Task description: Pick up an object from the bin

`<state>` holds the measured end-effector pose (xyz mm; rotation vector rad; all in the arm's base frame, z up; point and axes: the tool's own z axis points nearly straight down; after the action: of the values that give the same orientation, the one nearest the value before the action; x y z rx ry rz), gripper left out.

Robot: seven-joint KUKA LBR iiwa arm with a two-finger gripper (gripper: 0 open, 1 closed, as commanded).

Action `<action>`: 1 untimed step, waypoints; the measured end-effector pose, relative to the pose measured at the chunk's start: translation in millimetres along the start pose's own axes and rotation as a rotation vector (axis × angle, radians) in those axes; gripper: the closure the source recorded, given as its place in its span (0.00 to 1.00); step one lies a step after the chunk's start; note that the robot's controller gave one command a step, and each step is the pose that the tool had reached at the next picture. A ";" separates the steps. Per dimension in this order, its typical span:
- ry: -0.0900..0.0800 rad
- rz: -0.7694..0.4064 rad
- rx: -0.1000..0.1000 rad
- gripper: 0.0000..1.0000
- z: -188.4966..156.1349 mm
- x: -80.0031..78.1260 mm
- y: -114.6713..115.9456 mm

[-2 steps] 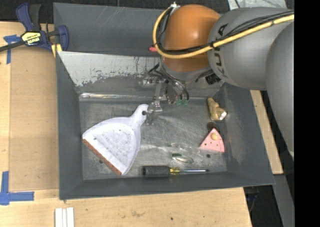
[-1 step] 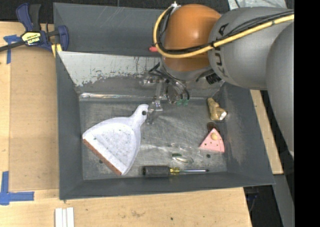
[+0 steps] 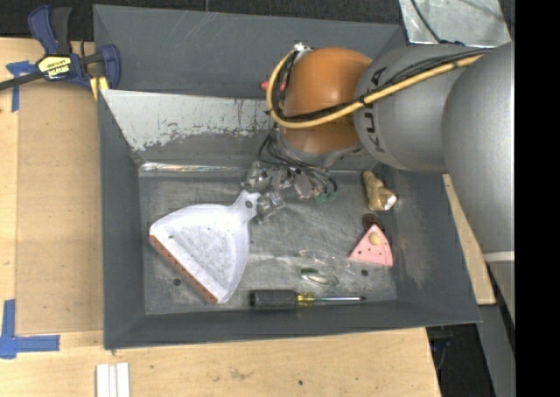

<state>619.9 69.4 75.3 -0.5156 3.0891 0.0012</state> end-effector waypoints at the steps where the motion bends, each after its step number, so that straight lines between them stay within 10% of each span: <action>1: 0.000 0.001 0.000 1.00 0.0 0.0 0.0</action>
Offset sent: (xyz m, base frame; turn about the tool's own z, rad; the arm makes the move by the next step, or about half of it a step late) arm -0.0016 0.0071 0.0982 0.0150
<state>619.9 69.4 75.3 -0.5143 3.0893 0.0016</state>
